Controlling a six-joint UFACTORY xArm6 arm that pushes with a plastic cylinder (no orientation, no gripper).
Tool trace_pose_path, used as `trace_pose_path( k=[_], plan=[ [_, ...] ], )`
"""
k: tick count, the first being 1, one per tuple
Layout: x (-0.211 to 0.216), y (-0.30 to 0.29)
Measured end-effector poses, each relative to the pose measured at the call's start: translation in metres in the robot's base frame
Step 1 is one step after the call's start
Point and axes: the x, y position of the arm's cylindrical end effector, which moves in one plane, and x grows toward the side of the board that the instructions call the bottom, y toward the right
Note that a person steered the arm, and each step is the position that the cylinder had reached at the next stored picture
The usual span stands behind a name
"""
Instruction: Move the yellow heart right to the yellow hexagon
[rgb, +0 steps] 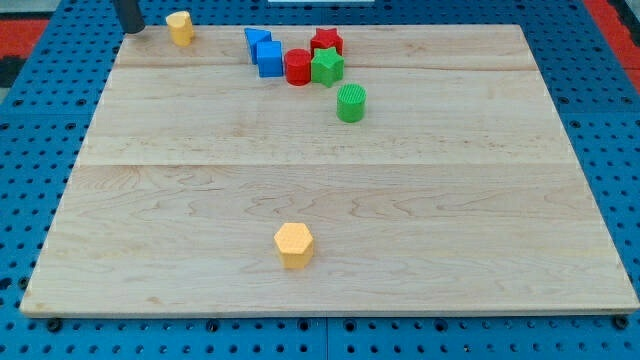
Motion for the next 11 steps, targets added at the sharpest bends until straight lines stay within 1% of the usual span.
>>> trace_pose_path(
  k=[1,2,3,4,5,6,7,8,9,10,11],
  plan=[
    [0.0,0.045],
    [0.028,0.115],
    [0.105,0.088],
    [0.097,0.042],
    [0.03,0.04],
    [0.0,0.049],
    [-0.001,0.062],
    [0.0,0.098],
    [0.001,0.176],
    [0.002,0.227],
    [0.008,0.231]
  ],
)
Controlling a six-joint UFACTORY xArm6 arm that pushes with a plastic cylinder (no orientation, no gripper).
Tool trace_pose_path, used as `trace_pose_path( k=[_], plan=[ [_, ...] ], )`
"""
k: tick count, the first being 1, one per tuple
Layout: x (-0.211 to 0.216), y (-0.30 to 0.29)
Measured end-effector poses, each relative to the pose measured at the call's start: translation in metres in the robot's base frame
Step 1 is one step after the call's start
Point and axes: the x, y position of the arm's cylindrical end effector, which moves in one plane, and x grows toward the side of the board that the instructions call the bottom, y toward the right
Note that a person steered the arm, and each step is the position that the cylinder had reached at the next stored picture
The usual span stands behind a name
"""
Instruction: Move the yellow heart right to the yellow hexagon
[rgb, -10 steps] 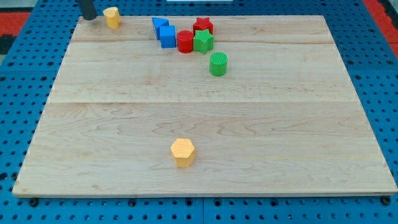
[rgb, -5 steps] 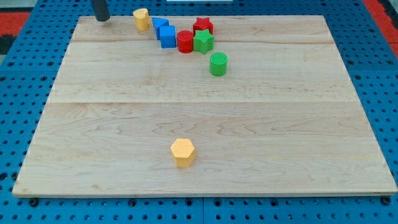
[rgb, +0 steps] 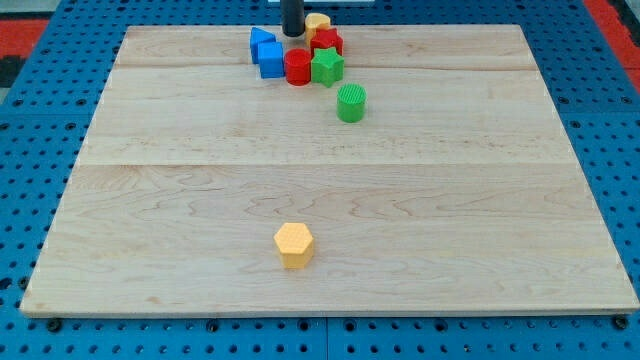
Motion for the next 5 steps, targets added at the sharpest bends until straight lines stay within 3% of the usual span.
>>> trace_pose_path(
  k=[2,3,4,5],
  plan=[
    [0.024,0.045],
    [0.026,0.004],
    [-0.003,-0.032],
    [-0.008,-0.028]
  ],
)
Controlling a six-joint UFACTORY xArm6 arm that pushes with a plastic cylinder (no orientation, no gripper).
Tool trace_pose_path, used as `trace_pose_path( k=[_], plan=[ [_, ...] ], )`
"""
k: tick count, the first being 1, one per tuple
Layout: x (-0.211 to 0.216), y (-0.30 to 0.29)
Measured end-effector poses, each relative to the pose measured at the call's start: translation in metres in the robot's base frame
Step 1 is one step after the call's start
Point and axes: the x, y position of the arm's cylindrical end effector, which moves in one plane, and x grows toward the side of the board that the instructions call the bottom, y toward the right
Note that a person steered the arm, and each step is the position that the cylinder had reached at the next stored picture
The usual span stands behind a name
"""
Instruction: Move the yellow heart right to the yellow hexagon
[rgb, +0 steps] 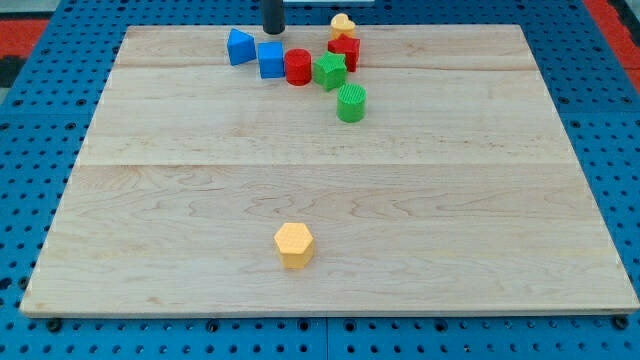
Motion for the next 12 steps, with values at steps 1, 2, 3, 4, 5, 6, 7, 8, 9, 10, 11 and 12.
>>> trace_pose_path(
  k=[1,2,3,4,5,6,7,8,9,10,11,12],
  plan=[
    [0.002,0.087],
    [0.004,0.16],
    [0.046,0.216],
    [0.119,0.225],
    [0.09,0.299],
    [0.003,0.33],
    [-0.001,0.307],
    [-0.001,0.217],
    [0.019,0.184],
    [0.082,0.183],
    [0.077,0.195],
    [0.056,0.216]
  ],
)
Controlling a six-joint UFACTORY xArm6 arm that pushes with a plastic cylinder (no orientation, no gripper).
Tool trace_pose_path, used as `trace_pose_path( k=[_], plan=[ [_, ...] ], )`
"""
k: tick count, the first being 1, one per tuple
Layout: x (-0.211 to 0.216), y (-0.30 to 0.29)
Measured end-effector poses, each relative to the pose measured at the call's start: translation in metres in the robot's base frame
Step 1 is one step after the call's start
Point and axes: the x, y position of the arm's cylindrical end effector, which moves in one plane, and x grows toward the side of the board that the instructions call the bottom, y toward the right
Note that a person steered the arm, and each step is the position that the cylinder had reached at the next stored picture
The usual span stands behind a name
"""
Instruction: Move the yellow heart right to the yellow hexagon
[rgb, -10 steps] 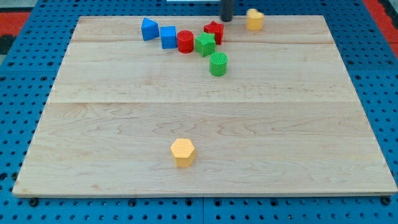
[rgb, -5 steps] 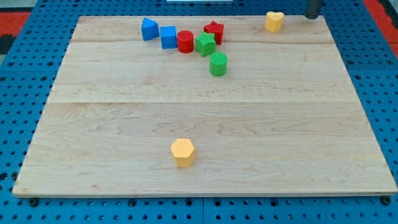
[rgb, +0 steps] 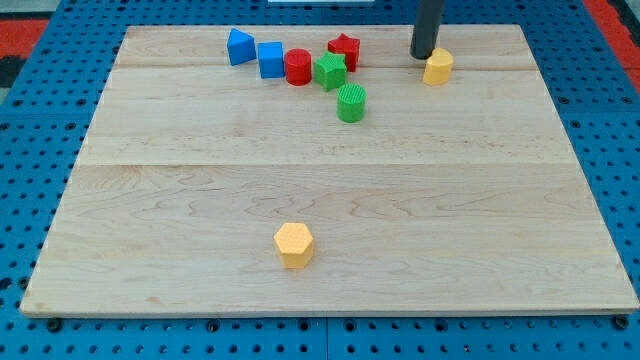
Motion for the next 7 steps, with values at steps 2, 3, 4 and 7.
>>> trace_pose_path(
  k=[2,3,4,7],
  plan=[
    [0.118,0.021],
    [0.174,-0.005],
    [0.165,0.008],
    [0.254,0.006]
  ],
)
